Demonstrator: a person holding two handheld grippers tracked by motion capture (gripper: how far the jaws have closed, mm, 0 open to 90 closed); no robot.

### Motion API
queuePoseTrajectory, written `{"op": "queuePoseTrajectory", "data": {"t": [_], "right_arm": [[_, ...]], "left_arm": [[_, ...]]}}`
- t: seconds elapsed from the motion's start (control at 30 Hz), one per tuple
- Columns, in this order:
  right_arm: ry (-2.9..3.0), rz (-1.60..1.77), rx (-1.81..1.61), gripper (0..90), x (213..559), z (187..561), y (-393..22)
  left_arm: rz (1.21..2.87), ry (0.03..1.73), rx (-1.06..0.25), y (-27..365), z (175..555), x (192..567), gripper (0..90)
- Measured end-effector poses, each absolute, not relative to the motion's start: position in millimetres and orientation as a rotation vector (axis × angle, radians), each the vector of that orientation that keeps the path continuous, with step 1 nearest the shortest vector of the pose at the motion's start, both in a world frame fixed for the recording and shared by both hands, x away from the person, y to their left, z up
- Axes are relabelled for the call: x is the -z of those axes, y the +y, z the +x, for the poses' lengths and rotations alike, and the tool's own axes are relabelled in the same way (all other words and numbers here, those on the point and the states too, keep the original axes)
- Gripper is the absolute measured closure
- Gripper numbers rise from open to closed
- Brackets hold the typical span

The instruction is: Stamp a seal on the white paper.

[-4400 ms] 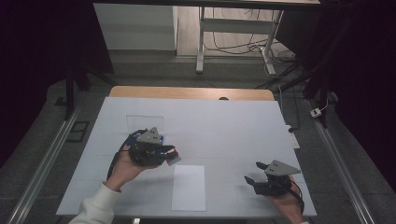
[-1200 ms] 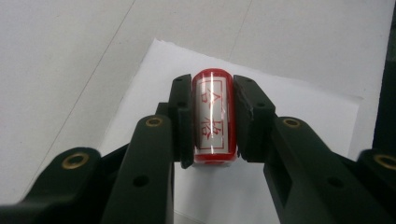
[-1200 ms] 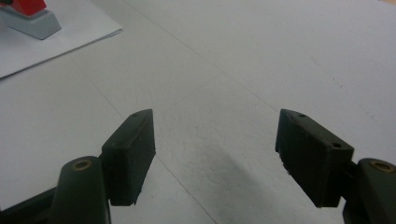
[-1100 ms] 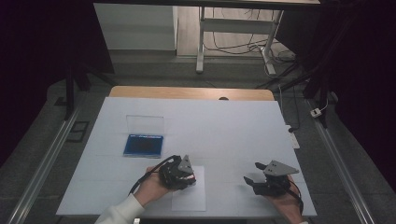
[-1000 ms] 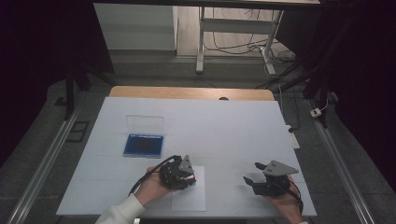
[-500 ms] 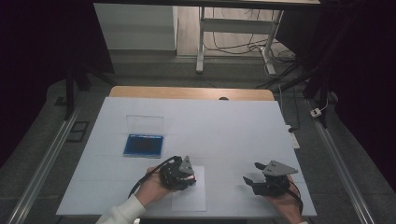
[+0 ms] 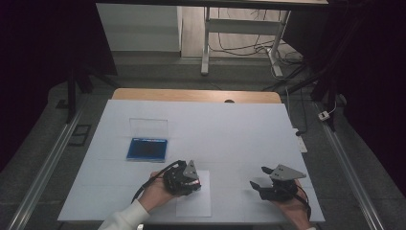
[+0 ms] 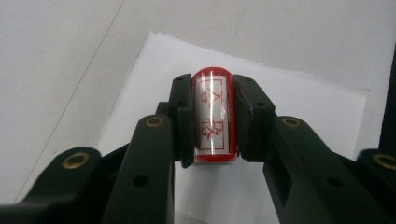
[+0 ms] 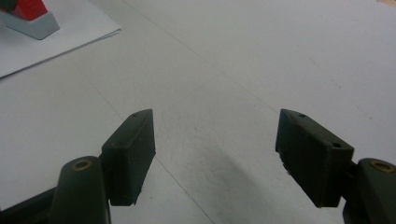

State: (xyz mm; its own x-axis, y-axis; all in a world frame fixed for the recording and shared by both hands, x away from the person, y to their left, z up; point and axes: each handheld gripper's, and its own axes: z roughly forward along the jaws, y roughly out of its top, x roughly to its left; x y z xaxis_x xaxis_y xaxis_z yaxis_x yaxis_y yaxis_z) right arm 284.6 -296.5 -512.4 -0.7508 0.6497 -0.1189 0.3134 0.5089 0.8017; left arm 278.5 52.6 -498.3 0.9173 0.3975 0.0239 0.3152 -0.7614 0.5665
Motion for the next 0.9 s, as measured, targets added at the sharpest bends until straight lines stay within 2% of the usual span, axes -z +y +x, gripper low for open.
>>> {"op": "queuePoseTrajectory", "data": {"t": [0.27,0.43,0.67,0.9], "right_arm": [[2.349,0.798,-1.113,28.1,512,284,-298],[2.344,0.799,-1.126,28.1,512,284,-299],[2.342,0.803,-1.113,28.1,511,284,-300],[2.343,0.799,-1.121,28.1,511,284,-300]], "left_arm": [[2.496,0.502,-0.229,51,274,496,70.7],[2.471,0.498,-0.204,55,277,493,70.3],[2.367,0.481,-0.221,65,273,467,70.2],[2.331,0.494,-0.226,71,272,458,70.1]]}}
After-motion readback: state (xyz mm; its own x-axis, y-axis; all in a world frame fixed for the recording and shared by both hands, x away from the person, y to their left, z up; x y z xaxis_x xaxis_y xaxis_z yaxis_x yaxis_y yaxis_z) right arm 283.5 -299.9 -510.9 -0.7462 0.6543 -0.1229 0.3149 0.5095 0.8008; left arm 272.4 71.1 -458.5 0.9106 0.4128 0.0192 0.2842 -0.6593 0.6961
